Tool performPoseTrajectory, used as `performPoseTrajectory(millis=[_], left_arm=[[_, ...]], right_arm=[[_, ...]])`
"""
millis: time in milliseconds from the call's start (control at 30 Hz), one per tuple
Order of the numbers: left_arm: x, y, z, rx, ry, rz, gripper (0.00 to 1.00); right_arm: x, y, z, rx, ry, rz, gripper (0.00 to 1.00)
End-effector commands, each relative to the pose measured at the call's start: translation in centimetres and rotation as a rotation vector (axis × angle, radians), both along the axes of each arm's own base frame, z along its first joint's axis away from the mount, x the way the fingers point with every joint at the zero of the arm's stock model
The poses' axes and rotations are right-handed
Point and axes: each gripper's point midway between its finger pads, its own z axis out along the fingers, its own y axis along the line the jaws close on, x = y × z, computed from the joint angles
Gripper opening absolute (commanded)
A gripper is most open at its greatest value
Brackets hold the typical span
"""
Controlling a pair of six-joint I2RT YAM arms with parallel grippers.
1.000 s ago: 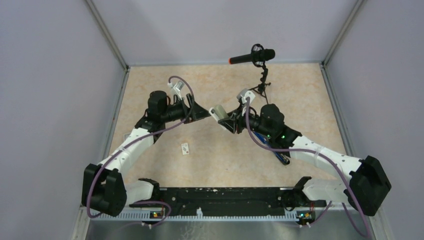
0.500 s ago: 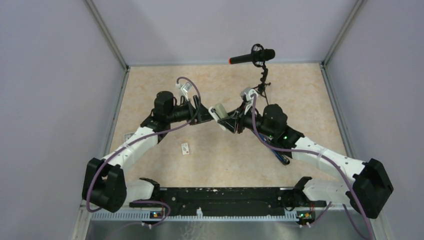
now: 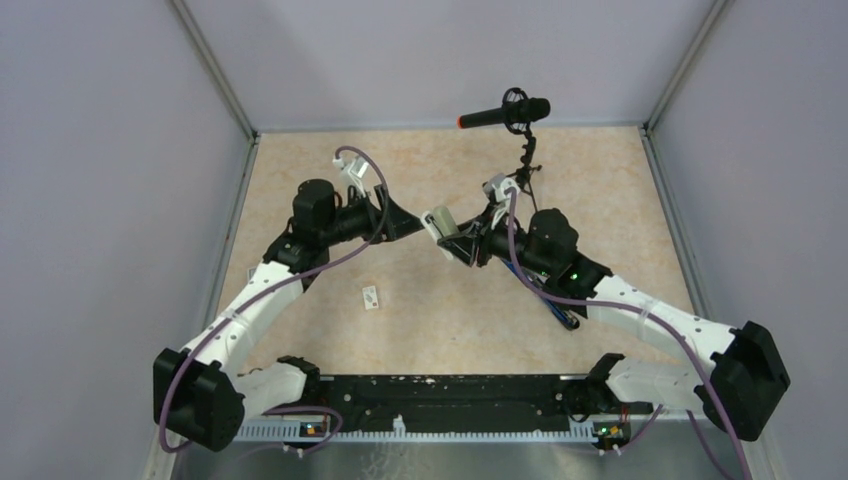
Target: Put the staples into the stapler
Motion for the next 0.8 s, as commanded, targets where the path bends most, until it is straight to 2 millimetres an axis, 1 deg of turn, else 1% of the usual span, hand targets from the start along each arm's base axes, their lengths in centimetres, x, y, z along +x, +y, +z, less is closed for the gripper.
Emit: performPoseTrajectory(millis=[0, 100, 167, 233, 367, 467, 567, 667, 767], left_arm=[[-0.9, -1.0, 2.7, -0.017, -0.08, -0.109, 0.74], [0.1, 0.0, 2.1, 0.043, -0.084, -0.022, 0.74], [0.9, 1.2, 1.8, 0.092, -0.08, 0.068, 0.81], [1.1, 1.7, 2.1, 0.103, -0.093, 0.103, 0.83], [0.0, 0.7, 3.7, 0.034, -0.105, 0.027, 0.82], [-0.7, -0.1, 4.4, -0.01, -0.092, -0.027, 0.79], [-0.9, -0.5, 4.1, -0.022, -0.078, -0.056, 0.75], [-1.1, -0.7, 4.2, -0.028, -0.074, -0.077, 0.72], [-1.0, -0.5, 3.8, -0.016, -0.077, -0.067, 0.67]], right_arm=[[-0.3, 0.6, 0.4, -0.002, 0.009, 0.021, 0.04], [-0.2, 0.5, 0.4, -0.005, 0.011, 0.015, 0.04], [-0.2, 0.4, 0.1, -0.014, 0.018, 0.009, 0.04], [-0.1, 0.4, -0.4, -0.023, 0.025, 0.004, 0.04], [0.1, 0.5, -1.5, -0.042, 0.036, 0.002, 0.04], [0.1, 0.8, -1.2, -0.029, 0.037, 0.01, 0.04], [0.1, 1.0, -0.6, -0.015, 0.029, 0.016, 0.04], [0.3, 1.2, -0.7, -0.026, 0.032, 0.016, 0.04], [0.1, 1.2, -0.4, -0.014, 0.032, 0.02, 0.04]])
